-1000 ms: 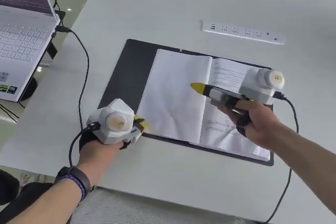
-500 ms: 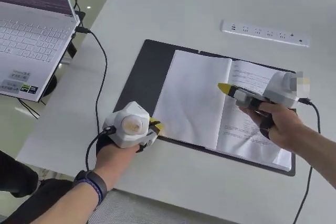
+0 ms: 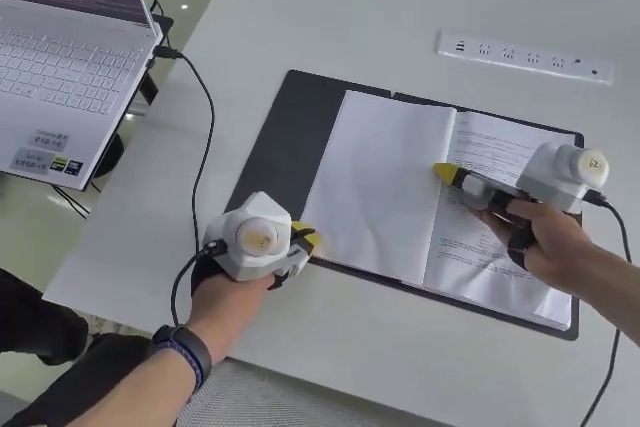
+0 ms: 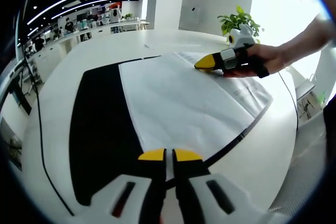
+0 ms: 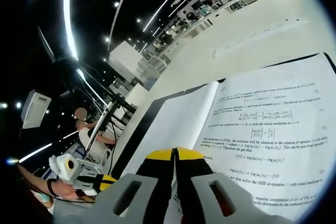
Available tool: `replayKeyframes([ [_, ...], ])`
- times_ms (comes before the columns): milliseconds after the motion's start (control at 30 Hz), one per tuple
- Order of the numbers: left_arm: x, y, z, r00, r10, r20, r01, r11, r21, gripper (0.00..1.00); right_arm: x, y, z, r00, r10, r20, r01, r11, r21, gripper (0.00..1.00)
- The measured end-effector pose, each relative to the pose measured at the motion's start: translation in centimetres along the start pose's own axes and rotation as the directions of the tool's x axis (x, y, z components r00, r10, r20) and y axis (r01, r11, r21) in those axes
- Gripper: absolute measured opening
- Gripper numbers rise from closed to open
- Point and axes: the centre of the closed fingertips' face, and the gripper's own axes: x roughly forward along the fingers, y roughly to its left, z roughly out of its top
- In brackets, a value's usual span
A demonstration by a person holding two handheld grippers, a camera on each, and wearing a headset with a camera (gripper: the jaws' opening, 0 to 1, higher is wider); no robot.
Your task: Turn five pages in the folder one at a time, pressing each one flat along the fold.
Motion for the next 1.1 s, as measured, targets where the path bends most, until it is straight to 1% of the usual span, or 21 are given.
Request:
replayKeyframes([
  [167,0.0,0.1,0.0,1.0000,0.003,-0.002,-0.003,1.000,0.003,0.02,0.0,-0.1,0.1,0.9999,0.010,-0.004,-0.010,1.000,-0.004,0.00],
  [267,0.0,0.0,0.0,1.0000,0.004,0.001,-0.004,1.000,-0.001,0.02,0.2,-0.4,0.3,0.9999,0.010,0.004,-0.010,1.000,0.001,0.00],
  [533,-0.1,0.1,0.0,1.0000,0.005,0.004,-0.005,1.000,0.003,0.00,1.4,-1.5,2.1,0.9987,-0.022,0.046,0.021,0.999,0.041,0.00],
  [667,-0.1,0.3,0.0,0.9999,0.006,0.010,-0.006,1.000,-0.017,0.00,1.7,-1.4,2.7,0.9969,-0.040,0.067,0.038,0.998,0.043,0.00],
  [867,-0.1,0.3,0.0,0.9999,0.010,0.013,-0.010,1.000,-0.029,0.00,2.0,-1.3,3.8,0.9925,-0.051,0.111,0.043,0.996,0.073,0.00],
  [900,0.0,0.4,0.0,0.9999,0.013,0.011,-0.012,1.000,-0.025,0.00,2.4,-2.2,4.3,0.9917,-0.053,0.117,0.044,0.996,0.076,0.00],
  [933,0.0,0.4,0.0,0.9999,0.014,0.009,-0.013,1.000,-0.022,0.00,2.5,-2.6,4.6,0.9905,-0.056,0.126,0.046,0.996,0.080,0.00],
  [967,0.0,0.4,0.0,0.9999,0.014,0.008,-0.014,1.000,-0.018,0.00,2.6,-2.8,4.9,0.9881,-0.061,0.141,0.049,0.995,0.086,0.00],
  [1100,-0.1,0.3,0.1,0.9999,0.015,0.005,-0.015,1.000,-0.006,0.00,2.8,-3.1,5.7,0.9824,-0.076,0.171,0.058,0.993,0.107,0.00],
])
